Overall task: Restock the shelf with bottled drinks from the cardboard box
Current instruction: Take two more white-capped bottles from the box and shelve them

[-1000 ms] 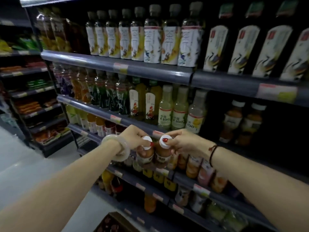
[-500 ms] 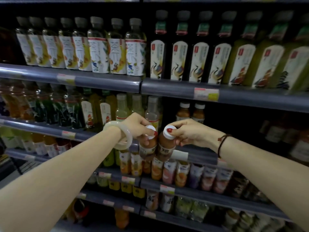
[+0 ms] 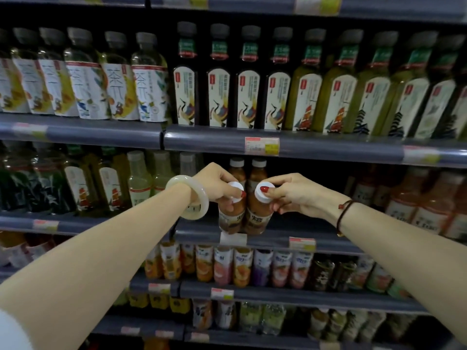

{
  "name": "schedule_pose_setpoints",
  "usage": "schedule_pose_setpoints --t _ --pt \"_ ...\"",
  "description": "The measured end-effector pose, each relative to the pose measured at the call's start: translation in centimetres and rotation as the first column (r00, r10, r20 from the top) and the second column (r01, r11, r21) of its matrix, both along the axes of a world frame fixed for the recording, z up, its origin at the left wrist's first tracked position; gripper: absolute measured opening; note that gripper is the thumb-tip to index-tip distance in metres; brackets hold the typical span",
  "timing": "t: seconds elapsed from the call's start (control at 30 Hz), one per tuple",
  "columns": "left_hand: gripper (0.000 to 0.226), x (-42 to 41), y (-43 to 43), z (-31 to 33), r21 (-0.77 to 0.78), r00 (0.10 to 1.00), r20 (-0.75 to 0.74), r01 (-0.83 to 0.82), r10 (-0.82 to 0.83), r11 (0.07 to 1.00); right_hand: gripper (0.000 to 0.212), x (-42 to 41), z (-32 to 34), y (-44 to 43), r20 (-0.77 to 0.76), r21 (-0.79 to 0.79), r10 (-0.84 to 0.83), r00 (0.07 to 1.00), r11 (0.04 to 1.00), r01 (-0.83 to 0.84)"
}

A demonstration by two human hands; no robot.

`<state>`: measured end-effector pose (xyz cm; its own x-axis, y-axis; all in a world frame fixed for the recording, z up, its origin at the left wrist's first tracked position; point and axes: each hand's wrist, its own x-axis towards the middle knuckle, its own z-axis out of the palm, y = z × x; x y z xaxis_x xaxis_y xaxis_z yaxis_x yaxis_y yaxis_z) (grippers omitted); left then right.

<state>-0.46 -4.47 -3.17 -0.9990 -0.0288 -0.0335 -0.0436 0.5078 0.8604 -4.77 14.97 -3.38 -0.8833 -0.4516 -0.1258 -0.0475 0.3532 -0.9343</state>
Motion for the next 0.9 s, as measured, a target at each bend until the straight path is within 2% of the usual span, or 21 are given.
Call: schedule_pose_setpoints --t 0.27,0.5,0.6,0.77,0.9 --pt "0.024 -1.4 0.5 -1.0 -0.026 0.997 -0.043 0.062 -0.063 0.998 0.022 -0.2 -1.4 0.5 0.004 -0.05 -0.09 0.996 0.995 0.091" --pt "0.02 -2.1 0.1 -2.1 -0.017 0.992 -0.102 0.067 -0.068 0.998 0.025 -0.6 -2.5 0.0 -0.044 -0.06 -0.101 0.994 0.993 0.098" --pt "0.024 -2.4 -0.2 -2.7 -0.08 0.988 -0.14 0.059 -0.069 0.995 0.028 -0.8 -3.0 0.1 -0.102 -0.032 -0.102 0.99 0.995 0.099" --pt "0.043 -2.1 0.1 -3.4 -0.188 0.978 -0.191 0.051 -0.088 0.981 0.032 -0.6 -3.5 0.0 -0.221 0.057 -0.121 0.968 0.989 0.137" --pt "0.046 -1.9 0.2 -4.3 -0.162 0.956 -0.288 0.004 -0.051 0.987 0.036 -0.4 -4.2 -0.5 -0.287 0.026 -0.114 0.951 0.992 0.127"
